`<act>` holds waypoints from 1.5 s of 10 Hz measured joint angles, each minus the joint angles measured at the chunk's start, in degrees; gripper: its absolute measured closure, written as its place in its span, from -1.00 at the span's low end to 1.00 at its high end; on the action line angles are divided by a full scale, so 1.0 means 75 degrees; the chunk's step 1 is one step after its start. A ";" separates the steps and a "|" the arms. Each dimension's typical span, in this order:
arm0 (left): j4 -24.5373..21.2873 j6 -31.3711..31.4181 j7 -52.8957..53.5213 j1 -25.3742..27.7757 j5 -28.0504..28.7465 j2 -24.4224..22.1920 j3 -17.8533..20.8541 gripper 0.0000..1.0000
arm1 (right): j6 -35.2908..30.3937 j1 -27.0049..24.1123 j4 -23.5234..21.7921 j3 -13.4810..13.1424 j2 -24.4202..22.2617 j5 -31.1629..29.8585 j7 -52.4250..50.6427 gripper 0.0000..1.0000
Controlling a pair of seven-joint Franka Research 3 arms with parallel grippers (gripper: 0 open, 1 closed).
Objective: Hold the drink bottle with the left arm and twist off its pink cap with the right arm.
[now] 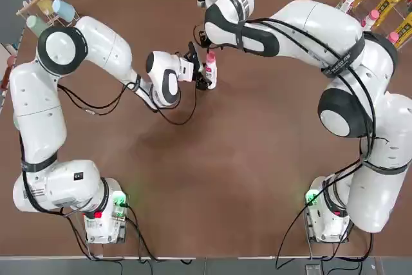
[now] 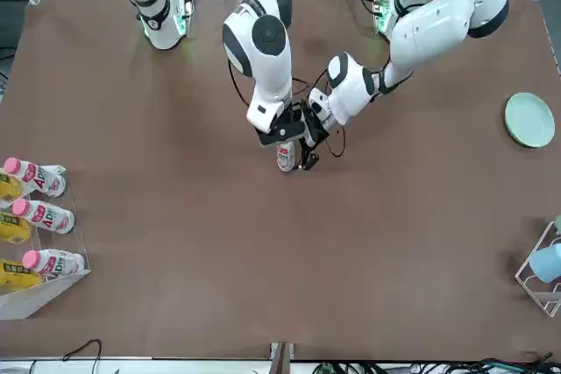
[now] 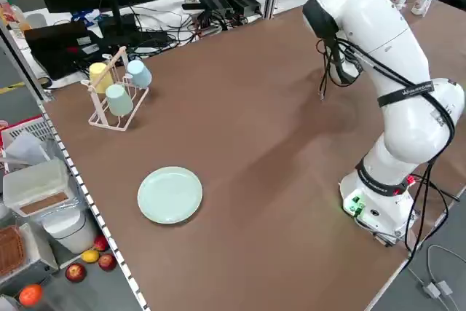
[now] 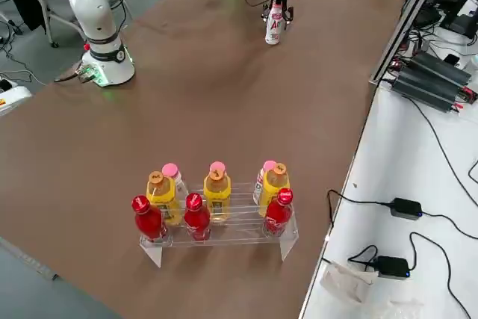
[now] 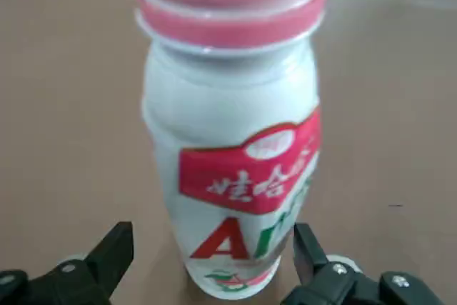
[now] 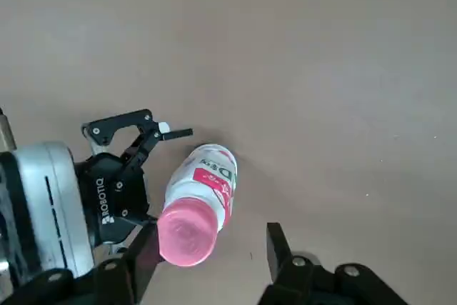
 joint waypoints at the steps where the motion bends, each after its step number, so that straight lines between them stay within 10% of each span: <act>1: 0.0072 0.0000 0.0000 -0.0024 0.0000 0.0005 0.0018 -0.97 | 0.0008 0.0000 0.0000 -0.0005 0.0003 0.0000 0.0003 -0.39; 8: 0.0350 0.0003 -0.0025 -0.0354 -0.0001 0.0172 0.0141 -0.92 | 0.0095 0.0096 -0.0002 -0.0002 0.0125 0.0005 0.0022 -0.39; 15: 0.0360 0.0010 -0.0024 -0.0416 0.0000 0.0180 0.0138 -0.33 | 0.0152 0.0101 -0.0002 -0.0002 0.0209 0.0138 0.0022 -0.36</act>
